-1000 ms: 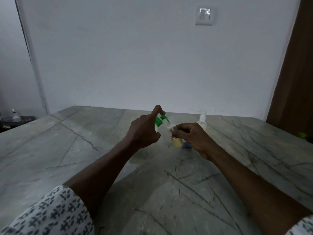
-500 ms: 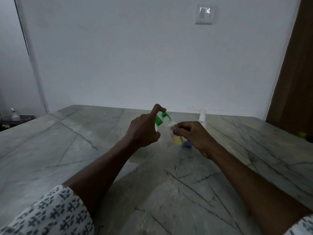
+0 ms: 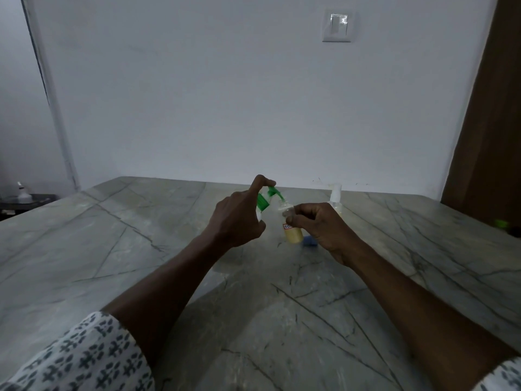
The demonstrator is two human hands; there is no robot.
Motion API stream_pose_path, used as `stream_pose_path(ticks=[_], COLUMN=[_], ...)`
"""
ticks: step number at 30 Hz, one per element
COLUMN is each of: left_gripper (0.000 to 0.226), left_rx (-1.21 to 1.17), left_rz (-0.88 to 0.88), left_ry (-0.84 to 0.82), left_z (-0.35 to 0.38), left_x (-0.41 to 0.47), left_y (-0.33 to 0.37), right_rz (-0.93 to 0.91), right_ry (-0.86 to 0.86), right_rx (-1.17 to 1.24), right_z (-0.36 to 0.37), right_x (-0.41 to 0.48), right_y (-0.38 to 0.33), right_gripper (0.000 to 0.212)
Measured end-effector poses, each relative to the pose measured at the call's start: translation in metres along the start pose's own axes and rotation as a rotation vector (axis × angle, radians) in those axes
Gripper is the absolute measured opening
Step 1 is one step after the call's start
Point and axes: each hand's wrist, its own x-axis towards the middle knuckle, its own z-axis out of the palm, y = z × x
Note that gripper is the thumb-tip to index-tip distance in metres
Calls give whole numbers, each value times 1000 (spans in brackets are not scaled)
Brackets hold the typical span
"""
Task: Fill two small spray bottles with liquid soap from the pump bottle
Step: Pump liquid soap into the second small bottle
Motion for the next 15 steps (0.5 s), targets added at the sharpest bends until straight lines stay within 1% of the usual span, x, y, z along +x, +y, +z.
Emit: stream_pose_path(ticks=[5, 11, 15], left_gripper=[76, 67, 73], left_rx=[14, 22, 29], left_rz=[-2, -3, -1], left_ry=[6, 9, 13], left_z=[1, 0, 1], left_x=[0, -1, -1], left_y=[0, 1, 2], right_rz=[9, 13, 12], right_ry=[-7, -19, 10], right_rx=[-1, -29, -36], right_z=[1, 4, 2], right_x=[-1, -3, -2], right_y=[-2, 0, 0], right_gripper=[22, 23, 23])
